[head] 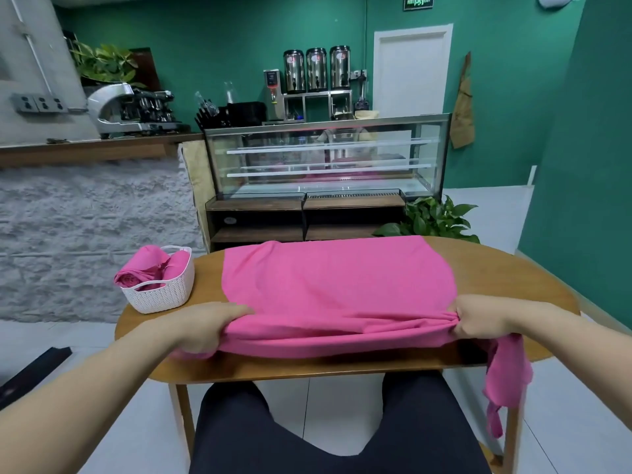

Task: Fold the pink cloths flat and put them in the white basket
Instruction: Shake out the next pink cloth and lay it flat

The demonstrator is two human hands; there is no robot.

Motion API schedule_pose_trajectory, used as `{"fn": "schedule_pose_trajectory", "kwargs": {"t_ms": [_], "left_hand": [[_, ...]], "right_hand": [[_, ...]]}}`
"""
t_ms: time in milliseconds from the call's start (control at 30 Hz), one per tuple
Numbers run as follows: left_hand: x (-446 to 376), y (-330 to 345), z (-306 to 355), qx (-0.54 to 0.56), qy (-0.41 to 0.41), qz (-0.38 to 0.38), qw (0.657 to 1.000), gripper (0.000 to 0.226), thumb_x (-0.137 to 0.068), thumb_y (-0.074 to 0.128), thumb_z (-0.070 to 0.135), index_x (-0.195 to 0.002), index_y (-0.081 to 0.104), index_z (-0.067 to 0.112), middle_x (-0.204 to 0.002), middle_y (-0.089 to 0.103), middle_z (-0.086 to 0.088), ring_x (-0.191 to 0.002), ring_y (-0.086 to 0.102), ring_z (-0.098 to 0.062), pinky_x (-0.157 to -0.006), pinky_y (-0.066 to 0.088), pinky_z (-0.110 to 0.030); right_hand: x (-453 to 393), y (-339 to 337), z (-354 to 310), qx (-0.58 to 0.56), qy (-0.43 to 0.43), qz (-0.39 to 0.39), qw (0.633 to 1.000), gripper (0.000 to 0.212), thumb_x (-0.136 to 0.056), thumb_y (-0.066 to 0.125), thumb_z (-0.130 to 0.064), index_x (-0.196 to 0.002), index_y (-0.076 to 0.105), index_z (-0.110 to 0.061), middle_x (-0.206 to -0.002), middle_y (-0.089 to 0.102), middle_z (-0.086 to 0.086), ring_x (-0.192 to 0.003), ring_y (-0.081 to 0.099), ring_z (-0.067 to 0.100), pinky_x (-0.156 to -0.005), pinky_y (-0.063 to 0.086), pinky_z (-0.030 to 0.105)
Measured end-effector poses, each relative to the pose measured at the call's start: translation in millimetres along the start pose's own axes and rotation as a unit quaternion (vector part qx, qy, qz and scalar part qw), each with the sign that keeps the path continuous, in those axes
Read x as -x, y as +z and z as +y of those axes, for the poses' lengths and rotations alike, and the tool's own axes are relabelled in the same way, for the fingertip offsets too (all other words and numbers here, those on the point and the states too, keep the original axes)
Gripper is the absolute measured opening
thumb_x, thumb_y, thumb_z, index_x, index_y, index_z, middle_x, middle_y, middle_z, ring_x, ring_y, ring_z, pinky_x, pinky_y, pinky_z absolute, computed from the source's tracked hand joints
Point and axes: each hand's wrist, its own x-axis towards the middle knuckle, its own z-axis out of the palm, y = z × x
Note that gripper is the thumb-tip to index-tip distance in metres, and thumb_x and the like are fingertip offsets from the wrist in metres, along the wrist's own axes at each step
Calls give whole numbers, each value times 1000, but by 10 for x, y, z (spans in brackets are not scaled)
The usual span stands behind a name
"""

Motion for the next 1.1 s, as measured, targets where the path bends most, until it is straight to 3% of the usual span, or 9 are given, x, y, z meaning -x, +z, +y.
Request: {"fn": "schedule_pose_trajectory", "kwargs": {"t_ms": [100,233,367,533,600,667,800,967,1100], "left_hand": [[44,-6,-44,126,5,47,991,42,-75,53,-3,-93,54,35,-92,60,10,-86,57,-12,-72,46,-18],[86,25,15,279,15,90,956,16,-76,59,3,-90,52,6,-82,54,1,-78,49,-15,-65,39,-18],[41,111,47,266,-31,40,963,75,-62,85,62,-117,51,23,-105,60,12,-91,57,-7,-80,45,-24],[101,36,86,90,-36,-63,993,102,-48,82,77,-137,45,45,-127,53,26,-113,50,1,-98,42,-19],[136,7,86,37,-58,-83,994,70,-56,80,73,-94,59,19,-78,56,17,-73,50,-6,-66,42,-24],[156,3,63,32,-69,-76,994,54,-66,77,56,-67,41,16,-62,38,7,-58,35,-14,-56,30,-34],[268,39,7,156,-86,-61,982,32,-67,65,26,-97,52,24,-58,52,6,-44,45,-15,-49,36,-25],[219,219,-76,181,-89,73,977,16,-78,52,4,-87,55,17,-59,54,8,-51,49,-14,-45,40,-22],[181,229,-167,21,-68,94,993,46,-78,53,25,-113,35,50,-89,66,-1,-78,59,-21,-74,51,-41]], "right_hand": [[22,13,148,8,11,13,1000,28,-83,55,-9,-60,42,-20,-54,44,-7,-54,39,11,-53,31,24],[53,84,156,-44,-15,10,999,35,-84,57,-4,-58,45,-23,-45,40,-14,-49,35,5,-50,29,17],[50,86,126,-74,-37,-25,996,30,-83,71,-20,-60,54,-30,-59,51,-13,-57,45,5,-61,38,21],[46,51,58,29,-9,-43,999,27,-78,77,-38,-78,56,-22,-74,59,-7,-67,51,8,-64,41,22],[68,42,-1,92,7,-47,995,23,-80,73,-34,-79,55,-22,-77,59,-4,-67,50,11,-62,41,25],[75,38,-51,145,17,-50,988,14,-82,62,-20,-75,51,-22,-82,60,2,-66,46,13,-61,39,28],[73,27,-82,85,9,-10,996,24,-84,47,-3,-76,47,-26,-83,60,-2,-71,48,11,-62,38,24],[46,60,-71,-25,-8,51,998,25,-79,44,1,-78,45,-24,-74,52,3,-66,44,13,-55,33,21],[98,74,-95,23,-37,17,999,23,-76,53,-53,-81,48,-32,-79,57,-8,-69,47,8,-63,38,21]]}}
